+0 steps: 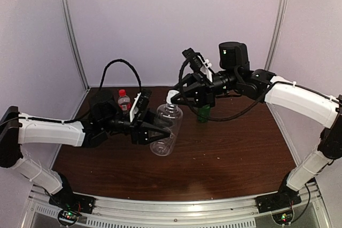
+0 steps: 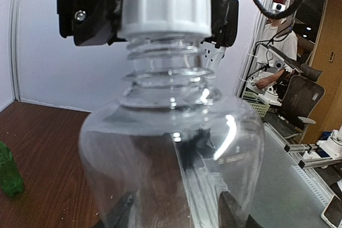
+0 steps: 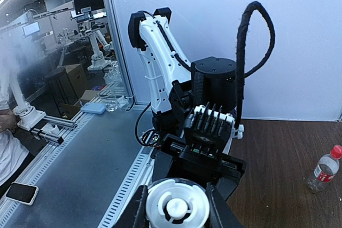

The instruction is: Unscrew the bottle caps

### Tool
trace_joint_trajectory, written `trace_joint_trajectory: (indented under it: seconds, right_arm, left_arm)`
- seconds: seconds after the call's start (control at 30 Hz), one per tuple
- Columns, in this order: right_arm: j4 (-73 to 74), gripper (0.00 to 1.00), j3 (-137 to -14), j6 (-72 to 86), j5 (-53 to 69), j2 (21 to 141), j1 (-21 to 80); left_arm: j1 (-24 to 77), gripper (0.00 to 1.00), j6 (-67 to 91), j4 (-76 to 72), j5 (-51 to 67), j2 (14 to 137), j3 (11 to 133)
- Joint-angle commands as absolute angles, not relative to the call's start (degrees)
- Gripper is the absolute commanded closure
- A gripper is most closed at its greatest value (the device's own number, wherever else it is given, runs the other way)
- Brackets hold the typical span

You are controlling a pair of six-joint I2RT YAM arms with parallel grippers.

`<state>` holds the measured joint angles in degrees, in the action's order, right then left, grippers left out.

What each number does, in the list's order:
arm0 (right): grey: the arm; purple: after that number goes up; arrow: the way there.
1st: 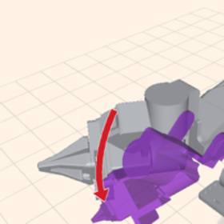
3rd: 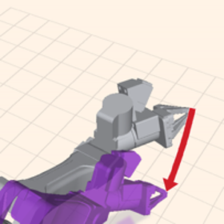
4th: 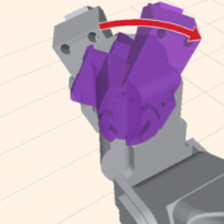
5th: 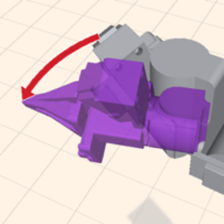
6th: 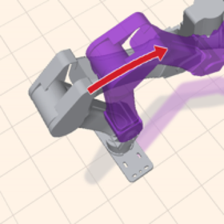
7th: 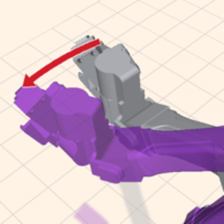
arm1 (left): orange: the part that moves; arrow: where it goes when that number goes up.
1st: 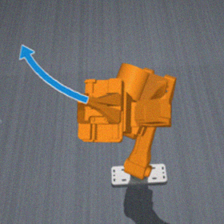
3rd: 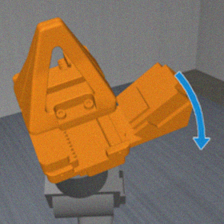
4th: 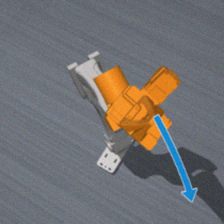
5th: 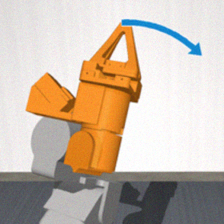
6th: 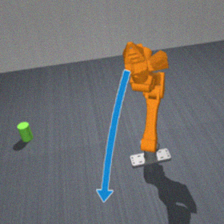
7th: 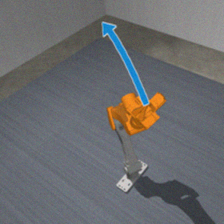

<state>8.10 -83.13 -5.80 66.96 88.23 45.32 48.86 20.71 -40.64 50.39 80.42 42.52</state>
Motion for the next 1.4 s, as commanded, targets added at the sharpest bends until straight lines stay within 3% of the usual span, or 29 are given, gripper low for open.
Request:
trace_joint_trajectory:
  seconds: [0.0,0.83,1.23,1.37]
  right_arm:
    - [8.5,0.80,-84.1,-7.9,76.6,88.3,43.0]
    - [7.9,0.68,-82.8,-7.1,76.7,87.0,42.6]
    - [10.4,0.56,-83.5,-6.7,71.5,87.2,42.6]
    - [10.4,0.47,-83.3,-6.4,70.9,86.6,42.6]
  left_arm:
    - [48.1,0.62,23.1,-51.1,55.1,80.8,42.4]
    - [48.2,0.66,26.7,-55.3,53.5,82.4,42.5]
    - [48.2,0.68,25.4,-51.9,50.3,82.2,43.4]
    - [48.1,0.68,24.4,-50.2,48.8,81.8,43.5]
